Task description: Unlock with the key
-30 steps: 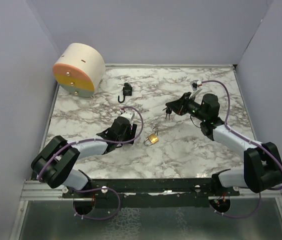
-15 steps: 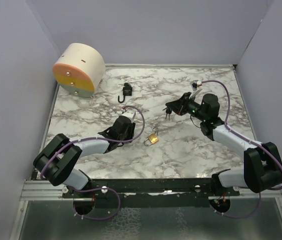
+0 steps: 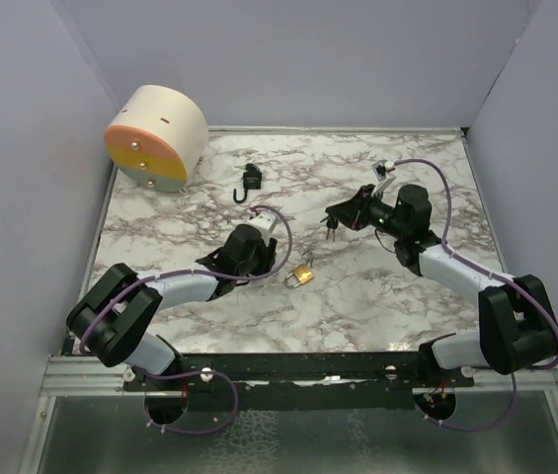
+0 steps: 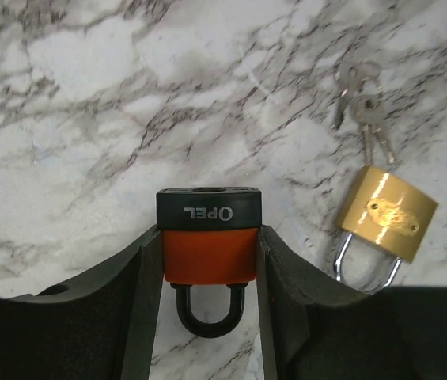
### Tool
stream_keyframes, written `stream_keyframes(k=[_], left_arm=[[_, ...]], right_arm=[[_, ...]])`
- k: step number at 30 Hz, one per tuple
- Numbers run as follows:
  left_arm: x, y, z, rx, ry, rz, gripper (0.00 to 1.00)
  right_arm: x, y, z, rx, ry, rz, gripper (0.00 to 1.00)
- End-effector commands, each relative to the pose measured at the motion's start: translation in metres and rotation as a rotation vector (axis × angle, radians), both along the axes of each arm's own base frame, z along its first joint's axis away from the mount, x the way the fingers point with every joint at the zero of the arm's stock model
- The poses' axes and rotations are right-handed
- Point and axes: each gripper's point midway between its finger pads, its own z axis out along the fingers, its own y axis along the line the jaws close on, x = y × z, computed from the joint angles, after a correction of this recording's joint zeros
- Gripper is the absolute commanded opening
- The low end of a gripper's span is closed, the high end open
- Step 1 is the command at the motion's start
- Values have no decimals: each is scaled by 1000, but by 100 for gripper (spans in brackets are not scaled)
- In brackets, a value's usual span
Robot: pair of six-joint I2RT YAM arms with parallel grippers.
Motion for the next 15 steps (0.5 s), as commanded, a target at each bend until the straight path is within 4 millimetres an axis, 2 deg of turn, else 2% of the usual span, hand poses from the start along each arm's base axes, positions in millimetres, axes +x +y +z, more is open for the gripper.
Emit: stream_keyframes(k=[1, 8, 15], left_arm=[[33, -48, 91, -192, -312, -157, 0], [39, -73, 135, -220, -566, -341, 0], [39, -86, 140, -177, -687, -466, 0]], right_arm=[[2, 5, 6, -1, -8, 45, 1], [-2, 10, 10, 16, -1, 80, 1], [-9, 14, 16, 23, -14, 106, 1]])
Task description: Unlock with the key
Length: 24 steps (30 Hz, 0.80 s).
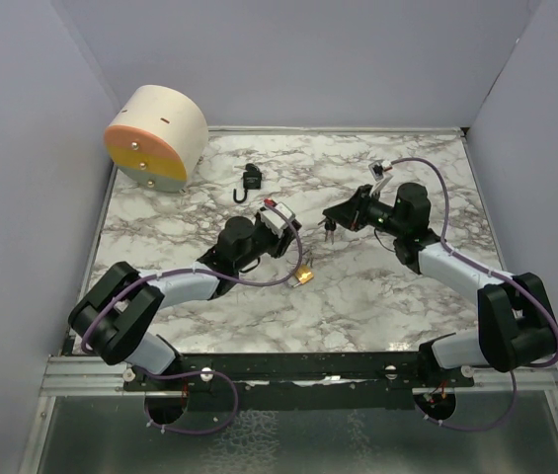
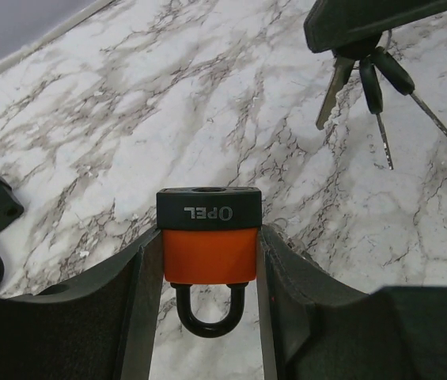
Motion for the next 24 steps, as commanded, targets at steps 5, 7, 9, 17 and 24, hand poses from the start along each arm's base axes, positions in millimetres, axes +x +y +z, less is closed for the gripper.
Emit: stream_keyframes(k=[5, 7, 9, 17, 24], left_arm=[[-3, -32, 41, -16, -254, -204, 0], [-3, -35, 39, -5, -265, -221, 0], [-4, -36, 39, 6, -282, -234, 0], [-12, -45, 42, 17, -363, -320, 0], [-17, -47, 52, -37, -446, -334, 0]], right_arm=[[-4, 10, 23, 21, -53, 49, 1], [-5, 10, 25, 24, -57, 52, 1], [-6, 11, 27, 25, -60, 57, 1], [-11, 18, 30, 31, -73, 87, 1], [-13, 21, 31, 26, -77, 91, 1]])
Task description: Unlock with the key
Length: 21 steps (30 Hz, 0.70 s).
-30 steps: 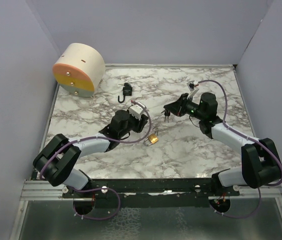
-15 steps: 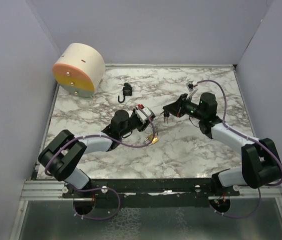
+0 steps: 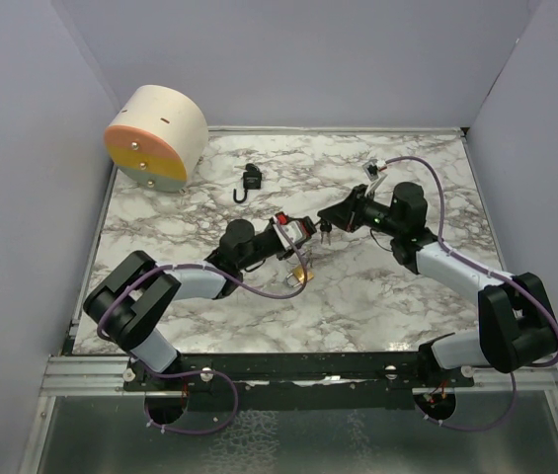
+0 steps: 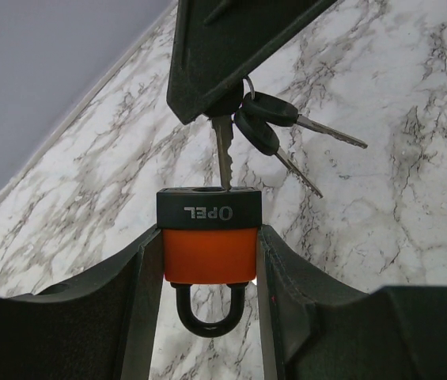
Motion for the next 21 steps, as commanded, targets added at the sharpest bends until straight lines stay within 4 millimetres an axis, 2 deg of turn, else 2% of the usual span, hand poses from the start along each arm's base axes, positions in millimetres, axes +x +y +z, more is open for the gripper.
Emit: stream_keyframes(k=[1, 11, 21], left_arm=[[-5, -9, 40, -108, -153, -55, 0], [-14, -9, 43, -122, -185, -90, 0], [-11, -10, 46, -130, -186, -85, 0]], right_arm=[[-2, 5, 24, 18, -62, 29, 1], [-1, 4, 25, 19, -67, 22, 1], [-3, 6, 26, 23, -67, 29, 1]])
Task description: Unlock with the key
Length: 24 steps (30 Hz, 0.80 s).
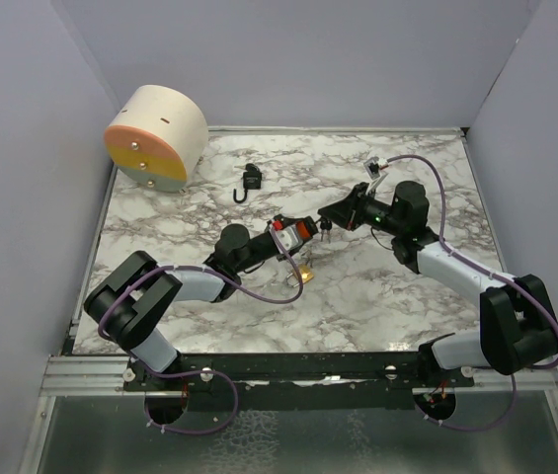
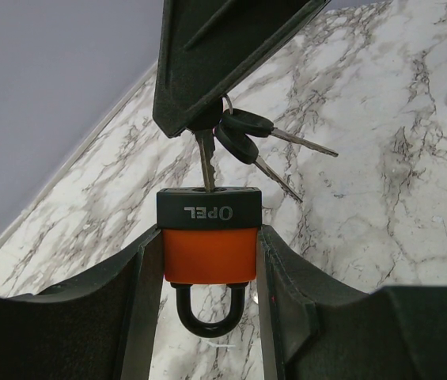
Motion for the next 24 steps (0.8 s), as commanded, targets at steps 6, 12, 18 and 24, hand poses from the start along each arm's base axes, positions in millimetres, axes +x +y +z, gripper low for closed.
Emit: stream_keyframes(k=[6, 12, 18, 24], left_arm=[[3, -11, 36, -81, -100, -26, 0], [6, -14, 37, -88, -96, -24, 0], [10, -15, 49, -119, -107, 6, 0], [13, -12, 72, -176, -157, 49, 0]], right_arm=[[-5, 8, 21, 19, -51, 33, 1], [-5, 8, 22, 17, -50, 24, 1], [-3, 8, 15, 6, -34, 12, 1], [-1, 8, 10, -2, -11, -1, 1]])
